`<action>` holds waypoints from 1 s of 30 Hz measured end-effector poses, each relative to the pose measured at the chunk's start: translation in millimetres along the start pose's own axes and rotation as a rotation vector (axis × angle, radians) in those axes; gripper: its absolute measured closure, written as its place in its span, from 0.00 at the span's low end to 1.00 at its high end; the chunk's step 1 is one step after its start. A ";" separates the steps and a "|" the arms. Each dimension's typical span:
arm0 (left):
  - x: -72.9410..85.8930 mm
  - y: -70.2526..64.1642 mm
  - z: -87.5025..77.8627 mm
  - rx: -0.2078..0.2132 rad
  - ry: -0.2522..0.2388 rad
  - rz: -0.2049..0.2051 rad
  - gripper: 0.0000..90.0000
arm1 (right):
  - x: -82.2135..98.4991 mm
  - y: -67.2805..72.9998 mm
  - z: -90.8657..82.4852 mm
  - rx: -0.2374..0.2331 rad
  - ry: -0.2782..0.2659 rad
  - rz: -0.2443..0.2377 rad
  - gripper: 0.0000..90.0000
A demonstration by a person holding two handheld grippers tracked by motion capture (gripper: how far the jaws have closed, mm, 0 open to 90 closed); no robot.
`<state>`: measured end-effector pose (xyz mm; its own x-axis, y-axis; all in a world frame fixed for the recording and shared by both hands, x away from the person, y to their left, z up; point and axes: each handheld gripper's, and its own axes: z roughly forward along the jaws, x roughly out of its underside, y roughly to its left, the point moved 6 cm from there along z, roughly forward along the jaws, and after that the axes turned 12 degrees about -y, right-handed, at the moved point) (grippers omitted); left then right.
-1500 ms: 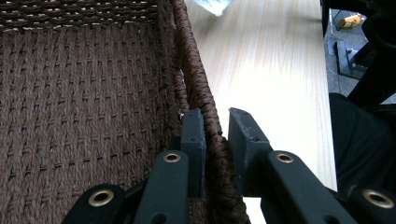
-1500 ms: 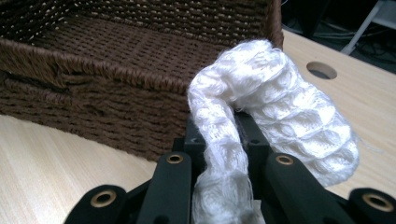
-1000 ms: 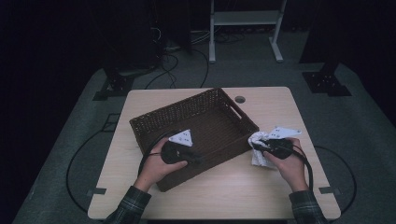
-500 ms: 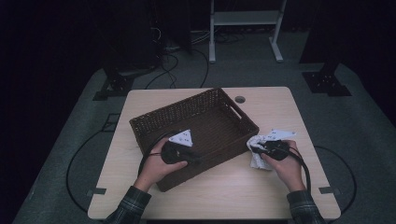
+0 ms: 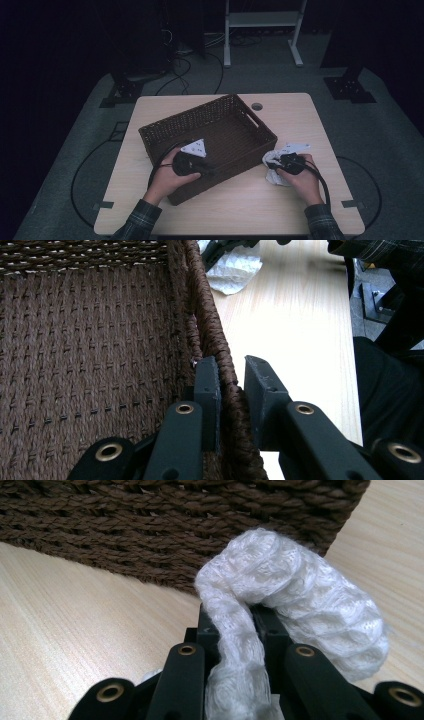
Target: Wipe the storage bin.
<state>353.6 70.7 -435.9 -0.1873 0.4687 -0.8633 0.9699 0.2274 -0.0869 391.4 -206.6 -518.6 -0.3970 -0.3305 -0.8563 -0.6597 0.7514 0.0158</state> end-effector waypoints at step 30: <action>0.1 0.3 -0.2 0.003 -0.002 -0.002 0.85 | -61.5 23.2 -57.6 0.006 -0.265 -0.084 0.85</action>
<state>353.8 71.0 -435.9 -0.1885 0.4663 -0.8643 0.9700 0.2258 -0.0897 363.8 -201.8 -435.8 -0.1598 -0.2312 -0.9597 -0.6792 0.7313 -0.0630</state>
